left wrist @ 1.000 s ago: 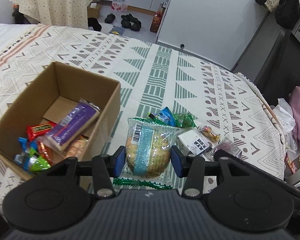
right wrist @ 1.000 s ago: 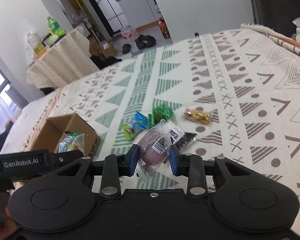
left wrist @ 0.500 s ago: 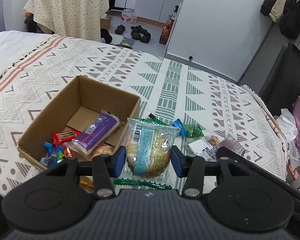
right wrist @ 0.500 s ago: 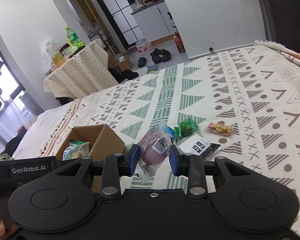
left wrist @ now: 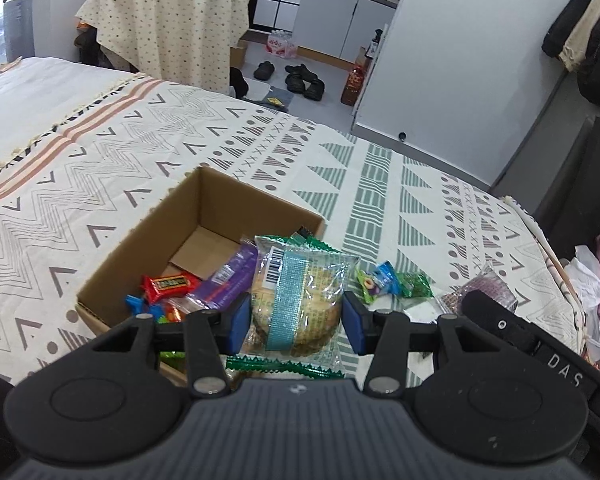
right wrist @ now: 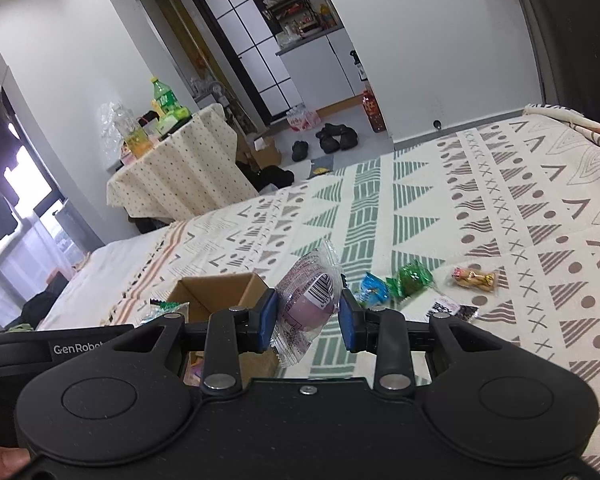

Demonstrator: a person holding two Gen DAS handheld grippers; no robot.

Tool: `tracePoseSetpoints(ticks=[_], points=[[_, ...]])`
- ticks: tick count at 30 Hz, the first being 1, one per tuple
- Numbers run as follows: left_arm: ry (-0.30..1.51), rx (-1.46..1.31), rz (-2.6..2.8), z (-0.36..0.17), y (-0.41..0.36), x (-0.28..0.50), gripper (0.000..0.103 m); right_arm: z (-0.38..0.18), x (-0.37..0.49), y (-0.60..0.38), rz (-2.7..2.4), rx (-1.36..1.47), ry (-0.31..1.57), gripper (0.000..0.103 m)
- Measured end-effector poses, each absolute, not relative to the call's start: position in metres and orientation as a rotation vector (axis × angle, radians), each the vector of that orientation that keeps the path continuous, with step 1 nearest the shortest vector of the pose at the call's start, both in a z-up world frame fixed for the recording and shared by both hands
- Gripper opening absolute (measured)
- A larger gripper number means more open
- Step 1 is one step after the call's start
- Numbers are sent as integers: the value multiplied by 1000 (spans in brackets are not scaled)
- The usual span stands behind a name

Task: Organize snacks
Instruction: 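Carry the bread pack and purple pastry into the box and release both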

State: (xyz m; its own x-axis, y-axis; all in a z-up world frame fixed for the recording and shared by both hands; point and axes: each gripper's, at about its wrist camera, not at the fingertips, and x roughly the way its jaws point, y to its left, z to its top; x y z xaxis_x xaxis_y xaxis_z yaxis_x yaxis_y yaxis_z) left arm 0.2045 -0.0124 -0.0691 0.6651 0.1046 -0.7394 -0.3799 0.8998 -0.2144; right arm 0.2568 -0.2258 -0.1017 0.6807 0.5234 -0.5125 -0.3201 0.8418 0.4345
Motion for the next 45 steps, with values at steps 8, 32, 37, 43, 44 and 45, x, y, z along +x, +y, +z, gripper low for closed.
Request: tracePoseSetpoints(ticks=[8,32,37,43,44,45], points=[[785,-391,312,-71,13,203,47,-101,258,-209,506,330,643,32],[798,-477,325,-95,86,226,48,-114,272,-149,557,319,672,32],[801,-499,312,-104,96,235,48,-119,277,-136,568,305,683,32],[793,-505,351,-107,108,238,58,-123,281,-121,579,296,694,32],[799,-514,359,-108,111,237,58,-124,282,-118,581,293,697,32],[801,-515,367,-109,113,236,58,-125,283,-116,583,291,701,32]])
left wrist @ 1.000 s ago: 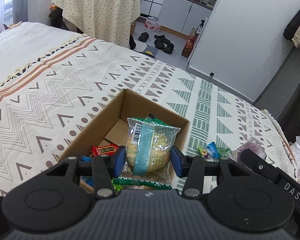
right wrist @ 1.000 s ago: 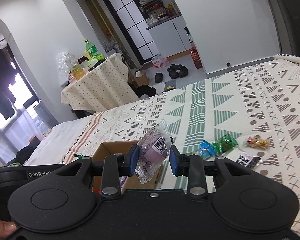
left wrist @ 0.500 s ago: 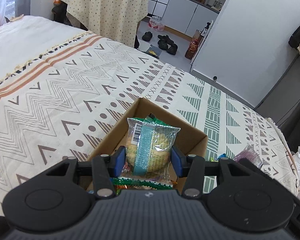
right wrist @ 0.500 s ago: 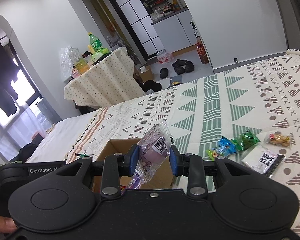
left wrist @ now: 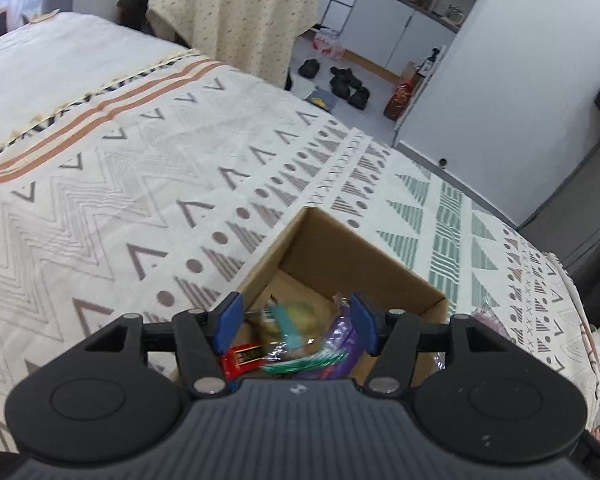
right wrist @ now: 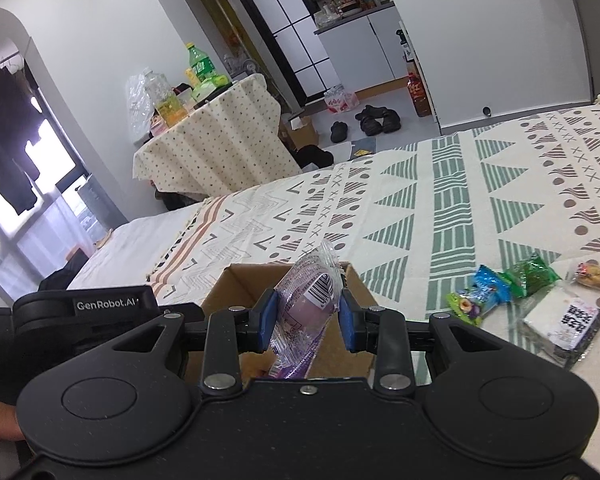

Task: Organize snacks
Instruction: 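Carry the bread pack and purple pastry into the box and release both, then move both grippers back over the remaining snacks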

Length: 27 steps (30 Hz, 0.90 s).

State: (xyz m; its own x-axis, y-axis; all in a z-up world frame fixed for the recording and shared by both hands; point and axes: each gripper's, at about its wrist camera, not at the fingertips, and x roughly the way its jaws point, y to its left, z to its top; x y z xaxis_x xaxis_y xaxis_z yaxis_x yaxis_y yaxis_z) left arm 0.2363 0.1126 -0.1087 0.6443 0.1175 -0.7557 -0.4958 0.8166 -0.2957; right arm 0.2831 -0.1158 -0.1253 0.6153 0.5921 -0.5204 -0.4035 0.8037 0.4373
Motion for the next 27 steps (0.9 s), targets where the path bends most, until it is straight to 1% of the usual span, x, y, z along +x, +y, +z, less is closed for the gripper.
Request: tracePoseSetpoints(ticks=[3,9,11,14,15,22,24,27], points=[[796,-523,370,-107,117,232,59,-126,286,-107,594,275,711,32],[799,-540,370,-106,123,227,65,-122,291,-90,618,263,718,32],[799,-543,372,-105,124,225,69,-120,291,-84,628,261,715,33],[795,-541,371,-103,122,223,78,-117,292,-78,631,242,710,41],[795,-539,370,-102,121,222,80,-116,292,-79,626,243,712,44],[795,-536,352,-101,109,219,90,-111,287,-101,580,230,743,45],[807,-538,338,-101,104,219,91,-110,283,-109,568,214,745,49],[813,-536,322,-99,96,217,91,-109,277,-122,549,210,749,52]])
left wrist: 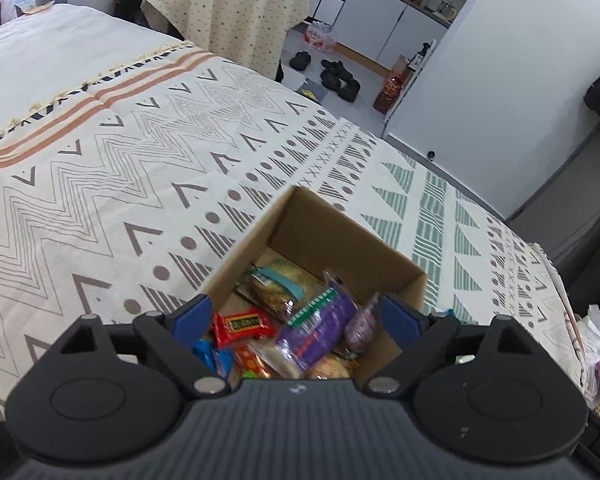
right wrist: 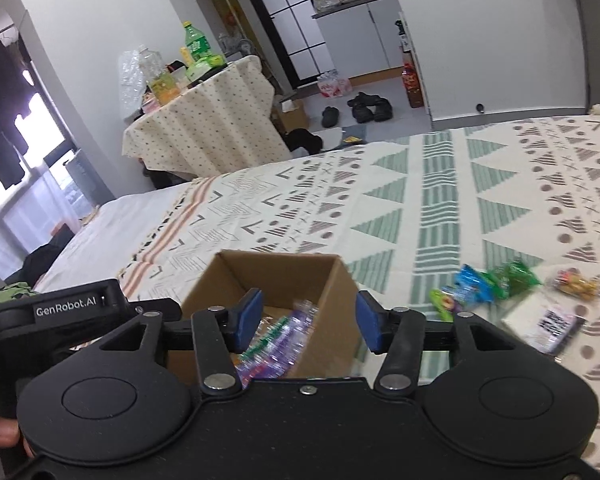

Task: Organize snacks
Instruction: 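Move both grippers back over the remaining snacks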

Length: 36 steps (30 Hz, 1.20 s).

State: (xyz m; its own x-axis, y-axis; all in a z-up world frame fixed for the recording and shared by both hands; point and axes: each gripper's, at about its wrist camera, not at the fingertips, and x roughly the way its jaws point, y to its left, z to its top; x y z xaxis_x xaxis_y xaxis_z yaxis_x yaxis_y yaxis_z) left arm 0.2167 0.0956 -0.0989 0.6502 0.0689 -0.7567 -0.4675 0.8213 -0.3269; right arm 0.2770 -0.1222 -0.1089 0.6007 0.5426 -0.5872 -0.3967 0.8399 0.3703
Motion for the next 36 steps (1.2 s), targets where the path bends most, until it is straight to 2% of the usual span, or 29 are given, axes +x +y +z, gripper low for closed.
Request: tracePoseSetpoints(ticks=[2,5,8,12,18,26,36], points=[[812,-530,323,-96,89,215,95,-107,274,-130,541,207,749,54],[804,-517,311,-92,80,212,96,-103,268,-142,528,190,734,65],[789,-483,296,-87,67,210,98,-99,263,-156,521,182,721,68],[787,-485,271,-82,53,209,100,-95,257,-174,498,177,707,82],[772,-484,245,-74,32,205,103,-93,248,-204,473,176,690,93],[777,-471,209,-66,7,204,103,-89,242,-235,447,202,663,103],[771,-415,189,-59,-27,202,103,-89,235,-270,429,247,658,103]])
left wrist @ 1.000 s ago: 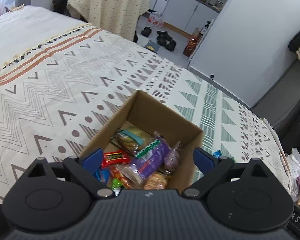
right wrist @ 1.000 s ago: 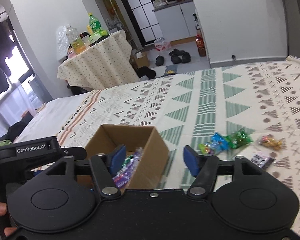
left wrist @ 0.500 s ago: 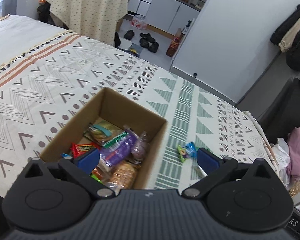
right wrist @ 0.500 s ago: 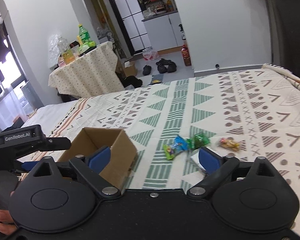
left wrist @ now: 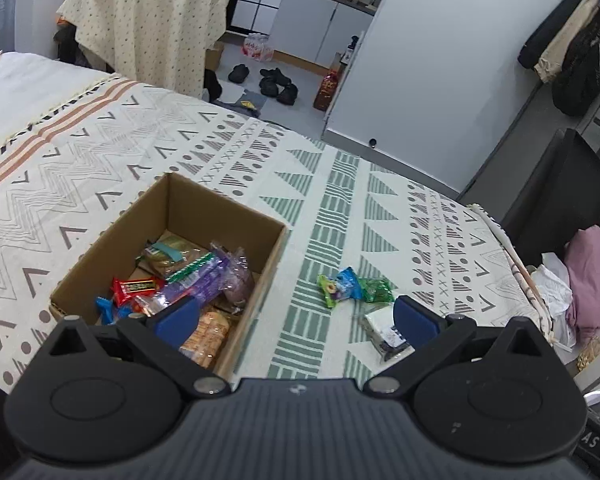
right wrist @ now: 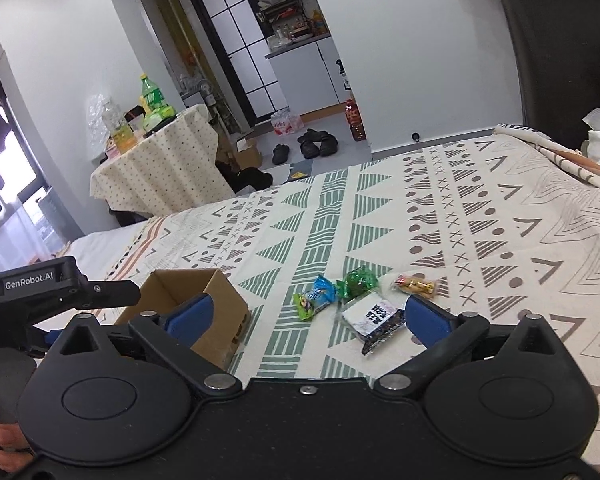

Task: Organize snacks
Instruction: 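Move both grippers back over the remaining snacks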

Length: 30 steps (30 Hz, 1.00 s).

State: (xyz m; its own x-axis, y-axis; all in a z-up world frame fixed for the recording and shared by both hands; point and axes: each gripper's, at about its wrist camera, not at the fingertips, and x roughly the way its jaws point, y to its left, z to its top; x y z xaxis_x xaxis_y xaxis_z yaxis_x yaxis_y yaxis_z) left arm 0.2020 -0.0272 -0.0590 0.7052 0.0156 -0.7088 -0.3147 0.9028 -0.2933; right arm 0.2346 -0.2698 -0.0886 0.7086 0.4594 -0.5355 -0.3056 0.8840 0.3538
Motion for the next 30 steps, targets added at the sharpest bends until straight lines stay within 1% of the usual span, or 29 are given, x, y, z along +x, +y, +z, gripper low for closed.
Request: tracePoseSetpoints(ticks=[12,22,28,30], points=[[779,-396,178,-66,-49,213,103,-100,237,-298,391,274,696,103],[808,-421,154,-86,-63,241,101,-113,255,-301,355,257,737,102],[830,-454,154,-104,-74,264,99,-122,272,-301,362,220,775,90],[841,-458,152,-110,-79,271,97,-127,279,-302,357,213,793,84]])
